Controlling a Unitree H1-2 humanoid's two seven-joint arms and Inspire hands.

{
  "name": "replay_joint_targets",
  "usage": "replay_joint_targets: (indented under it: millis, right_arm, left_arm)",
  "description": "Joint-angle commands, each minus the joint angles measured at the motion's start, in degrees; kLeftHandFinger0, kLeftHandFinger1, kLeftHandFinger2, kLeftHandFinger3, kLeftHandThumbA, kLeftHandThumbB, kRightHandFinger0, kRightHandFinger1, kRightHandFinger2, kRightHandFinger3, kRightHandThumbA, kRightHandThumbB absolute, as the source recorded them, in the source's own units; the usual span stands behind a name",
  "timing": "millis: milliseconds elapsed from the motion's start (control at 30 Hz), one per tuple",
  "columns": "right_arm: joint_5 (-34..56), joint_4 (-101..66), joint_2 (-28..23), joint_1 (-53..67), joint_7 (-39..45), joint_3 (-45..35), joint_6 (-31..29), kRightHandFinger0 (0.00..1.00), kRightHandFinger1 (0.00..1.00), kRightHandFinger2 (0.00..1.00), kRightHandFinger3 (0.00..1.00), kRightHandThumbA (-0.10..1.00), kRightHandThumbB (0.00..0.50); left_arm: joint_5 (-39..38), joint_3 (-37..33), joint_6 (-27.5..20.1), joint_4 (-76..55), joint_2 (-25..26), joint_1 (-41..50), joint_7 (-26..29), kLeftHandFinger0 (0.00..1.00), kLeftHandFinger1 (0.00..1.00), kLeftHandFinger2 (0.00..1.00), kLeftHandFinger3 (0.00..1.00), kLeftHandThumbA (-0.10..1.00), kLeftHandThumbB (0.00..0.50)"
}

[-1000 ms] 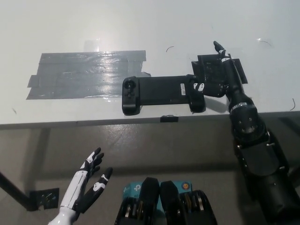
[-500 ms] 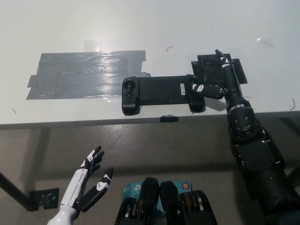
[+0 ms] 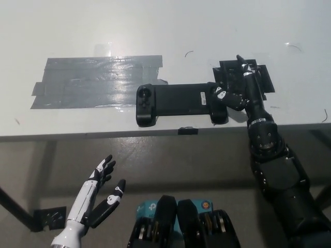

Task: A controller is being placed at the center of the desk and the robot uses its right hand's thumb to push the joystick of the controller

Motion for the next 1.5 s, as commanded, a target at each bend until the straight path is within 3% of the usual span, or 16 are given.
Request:
replay_joint_targets:
  millis: [0, 133, 167, 200, 233, 267, 367, 400, 500, 633, 667, 700, 867, 1167, 1233, 1467]
  right_arm:
    - [1.07, -1.58, -0.75, -3.74, -3.39, -0.82, -5.00, 1.00, 1.00, 1.00, 1.00, -0.10, 0.000]
    - [1.60, -3.29, -0.81, -3.60, -2.88, -1.08, -4.75, 1.00, 1.00, 1.00, 1.00, -0.10, 0.000]
    - [1.79, -4.20, -0.84, -3.40, -2.44, -1.11, -4.51, 1.00, 1.00, 1.00, 1.00, -0.01, 0.000]
    - [2.07, -5.36, -0.94, -3.18, -1.85, -1.06, -4.89, 1.00, 1.00, 1.00, 1.00, 0.26, 0.024]
    - [2.18, -7.00, -0.98, -2.84, -1.35, -0.96, -4.94, 1.00, 1.00, 1.00, 1.00, 0.42, 0.049]
    - [2.25, -8.89, -0.99, -2.44, -0.85, -0.86, -4.49, 1.00, 1.00, 1.00, 1.00, 0.64, 0.114]
    - [2.27, -18.50, -0.98, -0.42, 1.68, -0.12, -0.16, 1.00, 1.00, 1.00, 1.00, 0.95, 0.239]
    - [2.36, -25.41, -0.81, 1.09, 3.01, 0.43, 1.01, 1.00, 1.00, 1.00, 1.00, 1.00, 0.276]
    - [2.25, -35.95, -0.91, 3.71, 4.89, 1.43, 2.96, 1.00, 1.00, 1.00, 1.00, 1.00, 0.321]
    - [6.34, -48.19, -0.87, 10.92, 8.41, 2.62, 2.21, 1.00, 1.00, 1.00, 1.00, 1.00, 0.285]
    - [6.38, -48.60, -0.90, 11.20, 8.50, 2.68, 2.37, 1.00, 1.00, 1.00, 1.00, 1.00, 0.319]
    - [6.19, -50.28, -1.39, 13.02, 9.03, 3.18, 2.21, 1.00, 1.00, 1.00, 1.00, 1.00, 0.283]
    - [7.44, -58.97, -2.34, 25.25, 11.35, 5.25, 2.49, 1.00, 1.00, 1.00, 1.00, 1.00, 0.250]
    - [5.00, -54.81, -4.30, 39.21, 12.85, 9.54, -2.50, 1.00, 1.00, 1.00, 1.00, 1.00, 0.244]
    - [3.82, -51.35, -4.75, 40.08, 12.55, 9.95, -3.89, 1.00, 1.00, 1.00, 1.00, 1.00, 0.265]
    - [3.52, -45.51, -5.25, 38.79, 13.69, 10.68, -4.95, 1.00, 1.00, 1.00, 1.00, 0.99, 0.245]
  left_arm:
    - [-0.08, 0.40, -1.42, -1.29, 0.17, -1.05, -0.30, 1.00, 1.00, 1.00, 1.00, 0.60, 0.000]
    - [0.04, 0.46, -1.05, -1.18, 0.20, -1.47, -0.26, 1.00, 1.00, 1.00, 1.00, 0.63, 0.000]
    - [0.01, 0.46, -1.10, -1.13, 0.25, -1.58, -0.31, 1.00, 1.00, 1.00, 1.00, 0.63, 0.000]
    - [-0.06, 0.47, -1.04, -1.18, 0.29, -1.69, -0.38, 1.00, 1.00, 1.00, 1.00, 0.63, 0.000]
    - [-0.11, 0.50, -0.97, -1.21, 0.36, -1.82, -0.45, 1.00, 1.00, 1.00, 1.00, 0.63, 0.000]
    - [-0.25, 0.51, -0.89, -1.21, 0.41, -1.93, -0.58, 1.00, 1.00, 1.00, 1.00, 0.64, 0.000]
    - [-0.49, 0.57, -0.24, -1.35, 0.43, -2.24, -0.85, 1.00, 1.00, 1.00, 1.00, 0.64, 0.000]
    - [-0.36, 0.58, -0.38, -1.19, 0.44, -2.43, -0.78, 1.00, 1.00, 1.00, 1.00, 0.64, 0.000]
    - [0.10, 0.47, -0.52, -1.01, 0.38, -2.51, -0.52, 1.00, 1.00, 1.00, 1.00, 0.63, 0.000]
    - [0.44, 0.57, -1.25, -0.67, 0.57, -2.62, -0.23, 1.00, 1.00, 1.00, 1.00, 0.62, 0.000]
    - [0.44, 0.58, -1.26, -0.66, 0.56, -2.63, -0.22, 1.00, 1.00, 1.00, 1.00, 0.62, 0.000]
    - [0.52, 0.60, -1.28, -0.47, 0.83, -2.80, -0.33, 1.00, 1.00, 1.00, 1.00, 0.63, 0.000]
    - [0.23, 0.82, -0.84, -0.52, 0.90, -2.68, -0.41, 1.00, 1.00, 1.00, 1.00, 0.64, 0.000]
    - [0.21, 0.97, -1.34, -0.19, 0.31, -1.78, 0.00, 1.00, 1.00, 1.00, 1.00, 0.72, 0.000]
    - [0.34, 0.82, -1.66, 0.07, 0.08, -1.64, 0.14, 1.00, 1.00, 1.00, 1.00, 0.75, 0.000]
    - [0.27, 0.92, -2.12, -0.13, 0.02, -1.84, 0.24, 1.00, 1.00, 1.00, 1.00, 0.86, 0.001]
